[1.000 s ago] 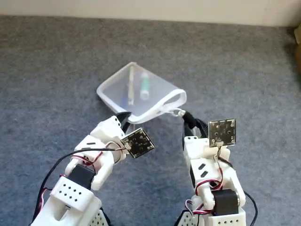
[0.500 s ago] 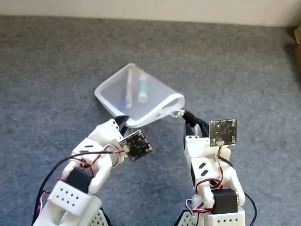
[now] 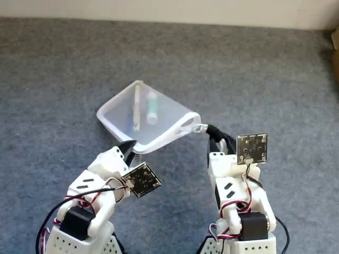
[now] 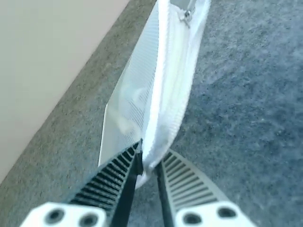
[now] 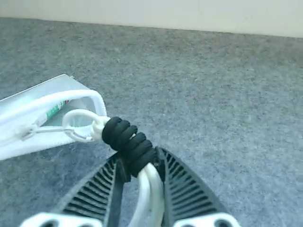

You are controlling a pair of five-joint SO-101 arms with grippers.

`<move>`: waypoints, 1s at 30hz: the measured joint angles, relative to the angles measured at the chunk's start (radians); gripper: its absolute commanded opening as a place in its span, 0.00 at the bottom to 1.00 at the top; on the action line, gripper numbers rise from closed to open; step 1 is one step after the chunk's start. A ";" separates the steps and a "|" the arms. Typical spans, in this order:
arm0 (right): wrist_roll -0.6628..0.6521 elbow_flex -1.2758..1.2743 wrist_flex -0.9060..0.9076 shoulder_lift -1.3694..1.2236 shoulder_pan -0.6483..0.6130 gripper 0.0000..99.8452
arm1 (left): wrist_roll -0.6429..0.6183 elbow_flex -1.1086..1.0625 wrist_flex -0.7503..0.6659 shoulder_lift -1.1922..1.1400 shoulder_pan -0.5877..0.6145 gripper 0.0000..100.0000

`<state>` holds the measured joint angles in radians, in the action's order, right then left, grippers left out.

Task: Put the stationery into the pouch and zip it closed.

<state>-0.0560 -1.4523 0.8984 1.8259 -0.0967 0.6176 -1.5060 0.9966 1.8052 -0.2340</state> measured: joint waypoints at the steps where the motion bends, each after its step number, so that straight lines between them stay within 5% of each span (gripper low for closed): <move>1: 0.000 0.000 0.000 0.000 0.000 0.01 | -0.002 0.000 0.002 0.003 0.000 0.00; 30: 0.000 -0.133 -0.167 0.002 0.209 0.01 | -0.109 0.098 0.137 0.003 0.000 0.00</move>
<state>-0.0560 -1.5858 0.7311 1.8274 0.1120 0.5086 -1.4078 1.1331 1.8082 -0.2340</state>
